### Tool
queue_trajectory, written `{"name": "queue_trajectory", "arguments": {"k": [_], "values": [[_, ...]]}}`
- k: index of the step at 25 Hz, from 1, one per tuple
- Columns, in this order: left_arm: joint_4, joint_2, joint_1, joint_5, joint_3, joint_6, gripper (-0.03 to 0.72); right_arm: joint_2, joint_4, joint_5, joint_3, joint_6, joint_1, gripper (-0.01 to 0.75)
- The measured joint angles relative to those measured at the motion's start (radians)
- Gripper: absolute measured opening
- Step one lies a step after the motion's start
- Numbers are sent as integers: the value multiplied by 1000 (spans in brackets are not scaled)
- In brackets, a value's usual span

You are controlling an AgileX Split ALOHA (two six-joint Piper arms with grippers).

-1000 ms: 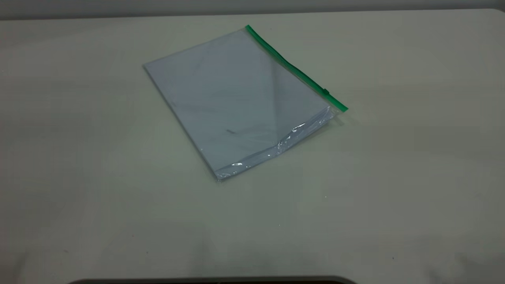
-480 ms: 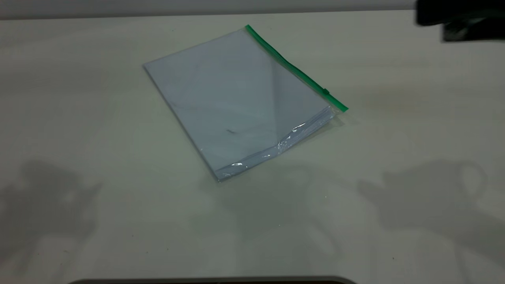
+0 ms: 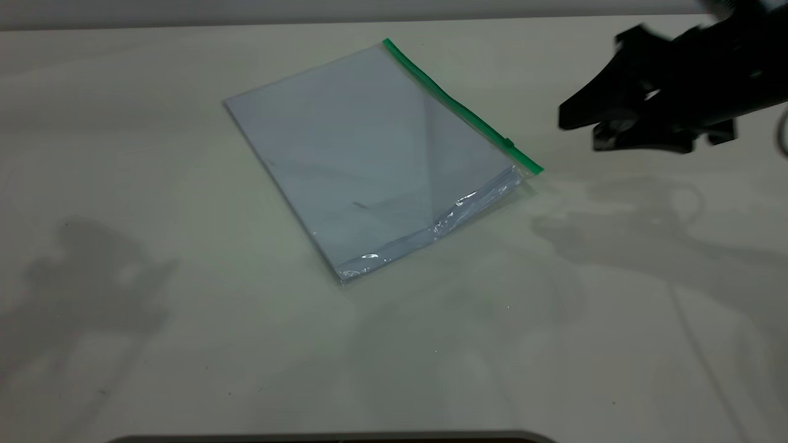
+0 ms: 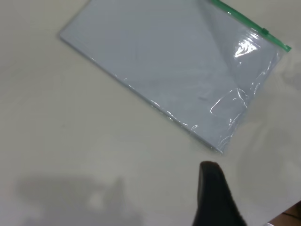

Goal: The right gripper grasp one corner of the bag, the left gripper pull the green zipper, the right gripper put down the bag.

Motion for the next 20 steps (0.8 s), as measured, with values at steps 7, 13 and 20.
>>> {"name": "queue_trajectory", "arguments": {"k": [7,13,20], "values": [[0,15,0,-26,-6,1,497,302,8,87,-245,4,0,512],[0,15,0,-28,-6,2,497,410,10,109,-342,34,8,510],[-1,15,0,-31,-6,1,497,417,10,106,-363,34,78,510]]}}
